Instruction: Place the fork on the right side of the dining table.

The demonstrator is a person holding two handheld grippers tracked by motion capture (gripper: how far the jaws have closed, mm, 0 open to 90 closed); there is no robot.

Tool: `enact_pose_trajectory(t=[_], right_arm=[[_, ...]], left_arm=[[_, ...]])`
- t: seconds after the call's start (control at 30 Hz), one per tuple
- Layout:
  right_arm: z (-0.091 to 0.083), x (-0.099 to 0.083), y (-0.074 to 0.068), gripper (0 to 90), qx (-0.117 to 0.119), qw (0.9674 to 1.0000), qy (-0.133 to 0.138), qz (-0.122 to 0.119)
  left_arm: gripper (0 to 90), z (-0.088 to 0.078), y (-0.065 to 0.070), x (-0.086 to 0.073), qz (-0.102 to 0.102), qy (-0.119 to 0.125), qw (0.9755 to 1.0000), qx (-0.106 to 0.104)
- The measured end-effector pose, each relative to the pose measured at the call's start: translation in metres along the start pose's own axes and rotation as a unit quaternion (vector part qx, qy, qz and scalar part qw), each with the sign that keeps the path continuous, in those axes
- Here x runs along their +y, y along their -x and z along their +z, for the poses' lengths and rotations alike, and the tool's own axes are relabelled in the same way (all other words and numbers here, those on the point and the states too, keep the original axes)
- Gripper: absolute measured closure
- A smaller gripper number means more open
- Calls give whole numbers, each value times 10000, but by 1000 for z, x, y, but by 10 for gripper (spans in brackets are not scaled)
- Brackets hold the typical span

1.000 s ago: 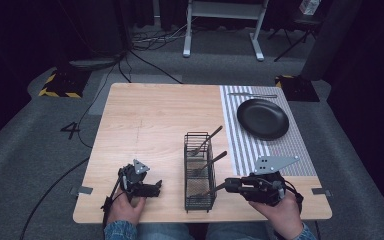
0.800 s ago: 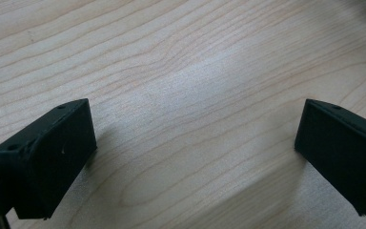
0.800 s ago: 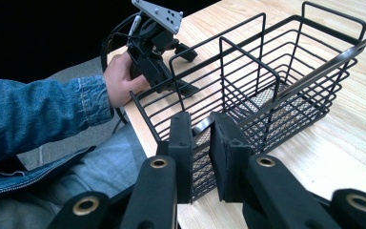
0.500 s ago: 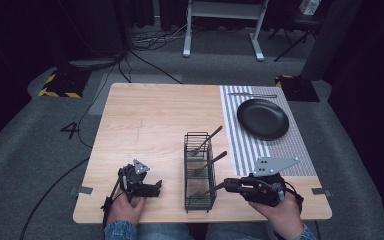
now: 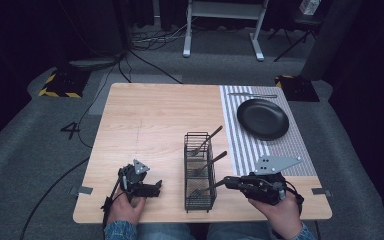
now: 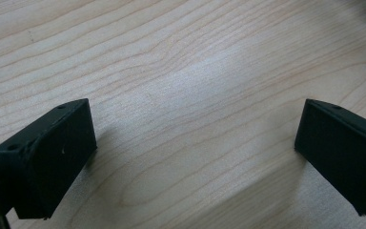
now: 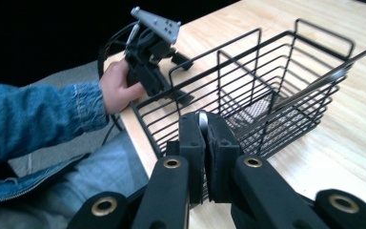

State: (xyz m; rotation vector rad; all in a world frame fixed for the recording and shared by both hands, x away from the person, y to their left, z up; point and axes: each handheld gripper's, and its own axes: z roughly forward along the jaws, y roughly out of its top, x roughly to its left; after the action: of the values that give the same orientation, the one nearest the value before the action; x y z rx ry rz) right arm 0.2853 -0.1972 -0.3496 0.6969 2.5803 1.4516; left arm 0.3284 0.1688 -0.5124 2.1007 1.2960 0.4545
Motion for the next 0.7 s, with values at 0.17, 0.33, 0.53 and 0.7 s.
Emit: enact_pose_trajectory(t=[0.17, 0.33, 0.53, 0.7], right_arm=[[-5, 1, 2, 872, -44, 9998, 133, 107], [-11, 3, 2, 871, -81, 9996, 230, 135], [-20, 7, 1, 871, -99, 9990, 397, 155], [-32, 12, 2, 872, -169, 9984, 511, 162]], left_arm=[[2, 0, 0, 0, -3, 1, 10000, 0], [2, 0, 0, 0, -3, 1, 10000, 1], [6, 0, 0, 0, -19, 9, 10000, -9], [6, 0, -1, -1, -15, 15, 10000, -13]])
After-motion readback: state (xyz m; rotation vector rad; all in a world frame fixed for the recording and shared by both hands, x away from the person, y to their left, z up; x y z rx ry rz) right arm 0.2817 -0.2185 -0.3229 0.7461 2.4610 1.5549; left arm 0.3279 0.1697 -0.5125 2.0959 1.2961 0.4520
